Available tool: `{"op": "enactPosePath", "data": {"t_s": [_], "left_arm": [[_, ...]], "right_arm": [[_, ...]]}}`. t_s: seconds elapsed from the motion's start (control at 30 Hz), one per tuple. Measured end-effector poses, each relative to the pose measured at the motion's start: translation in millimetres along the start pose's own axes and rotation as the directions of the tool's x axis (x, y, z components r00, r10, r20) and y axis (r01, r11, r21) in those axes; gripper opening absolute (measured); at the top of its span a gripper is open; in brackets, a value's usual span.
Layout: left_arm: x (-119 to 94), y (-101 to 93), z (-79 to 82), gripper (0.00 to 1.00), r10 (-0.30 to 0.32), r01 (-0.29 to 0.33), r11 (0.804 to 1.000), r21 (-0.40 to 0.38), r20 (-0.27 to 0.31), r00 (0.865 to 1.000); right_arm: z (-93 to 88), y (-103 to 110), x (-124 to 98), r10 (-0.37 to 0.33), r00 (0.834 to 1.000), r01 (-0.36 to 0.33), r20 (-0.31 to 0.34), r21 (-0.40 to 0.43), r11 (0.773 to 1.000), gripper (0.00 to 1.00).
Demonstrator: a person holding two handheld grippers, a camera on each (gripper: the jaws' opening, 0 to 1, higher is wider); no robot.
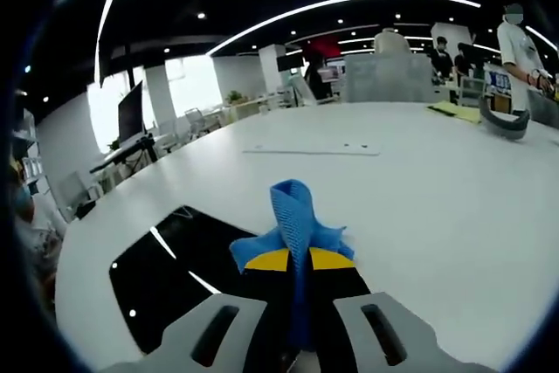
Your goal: Wipe the mirror surface with the cleaning cloth until all visible marks leave the cleaned area.
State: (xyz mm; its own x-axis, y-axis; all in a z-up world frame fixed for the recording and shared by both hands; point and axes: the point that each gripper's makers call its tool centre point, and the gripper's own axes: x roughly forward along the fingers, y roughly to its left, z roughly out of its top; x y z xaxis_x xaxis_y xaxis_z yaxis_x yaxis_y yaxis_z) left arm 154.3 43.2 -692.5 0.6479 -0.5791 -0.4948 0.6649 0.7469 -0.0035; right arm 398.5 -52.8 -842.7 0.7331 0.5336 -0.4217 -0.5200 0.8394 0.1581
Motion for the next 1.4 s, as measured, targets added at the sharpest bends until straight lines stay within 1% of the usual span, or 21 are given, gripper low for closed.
{"op": "enactPosePath", "data": {"t_s": [0.07,0.13,0.23,0.37,0.43,0.47,0.63,0.73,0.8,0.9,1.0,1.07,1.4], "left_arm": [[2.0,-1.0,1.5,0.91,0.005,-0.005,1.0,-0.002,0.005,1.0],[5.6,-1.7,1.6,0.9,0.014,-0.014,1.0,0.004,0.004,1.0],[8.1,-3.9,4.7,0.9,0.015,-0.015,1.0,0.013,0.006,1.0],[5.1,-6.5,11.0,0.9,0.013,-0.013,1.0,0.025,0.014,1.0],[2.6,-5.6,12.4,0.91,0.014,-0.015,1.0,0.022,0.02,1.0],[1.3,-4.9,13.5,0.91,0.016,-0.017,1.0,0.016,0.029,0.999],[-6.4,2.3,9.3,0.91,0.032,-0.032,0.999,0.006,0.024,0.999],[-10.0,6.7,8.8,0.91,0.047,-0.047,0.999,0.013,0.02,0.999],[-11.2,8.5,9.2,0.91,0.051,-0.052,0.999,0.003,0.026,0.998],[-9.2,3.7,6.6,0.91,0.033,-0.032,0.999,-0.028,0.024,0.999],[-7.4,-2.9,4.8,0.91,0.025,-0.025,1.0,-0.007,0.02,0.999],[-7.4,-4.7,6.8,0.91,0.021,-0.021,1.0,-0.003,0.024,0.999],[-13.2,-2.0,11.7,0.9,0.031,-0.031,0.999,0.01,0.038,0.999]], "right_arm": [[-1.4,-2.1,-3.5,0.002,1.0,-0.002,0.008,0.001,1.0,0.01],[-2.4,-2.8,-6.4,0.003,1.0,-0.003,0.004,-0.018,1.0,0.01],[-3.5,-4.2,-9.2,0.002,1.0,-0.002,0.004,-0.016,1.0,0.01],[-4.7,-5.5,-11.5,-0.007,1.0,0.007,0.014,0.004,1.0,0.01],[-4.3,-4.7,-11.5,-0.012,1.0,0.012,0.018,0.016,1.0,0.01],[-4.4,-4.1,-11.7,-0.017,1.0,0.016,0.018,0.008,1.0,0.01],[-4.3,-3.4,-12.9,-0.032,0.999,0.031,0.029,0.024,0.999,0.01],[-3.7,-2.2,-13.1,-0.044,0.999,0.043,0.021,0.031,0.999,0.01],[-4.0,-2.5,-13.4,-0.053,0.999,0.052,0.015,0.034,0.998,0.01],[-4.9,-3.5,-13.6,-0.062,0.998,0.062,0.01,0.039,0.997,0.01],[-5.8,-3.1,-16.0,-0.081,0.997,0.08,0.003,0.052,0.995,0.02],[-6.7,-2.7,-17.6,-0.088,0.996,0.088,0.0,0.053,0.995,0.02],[-11.8,-6.5,-22.4,-0.146,0.989,0.146,-0.014,0.067,0.987,0.02]]}}
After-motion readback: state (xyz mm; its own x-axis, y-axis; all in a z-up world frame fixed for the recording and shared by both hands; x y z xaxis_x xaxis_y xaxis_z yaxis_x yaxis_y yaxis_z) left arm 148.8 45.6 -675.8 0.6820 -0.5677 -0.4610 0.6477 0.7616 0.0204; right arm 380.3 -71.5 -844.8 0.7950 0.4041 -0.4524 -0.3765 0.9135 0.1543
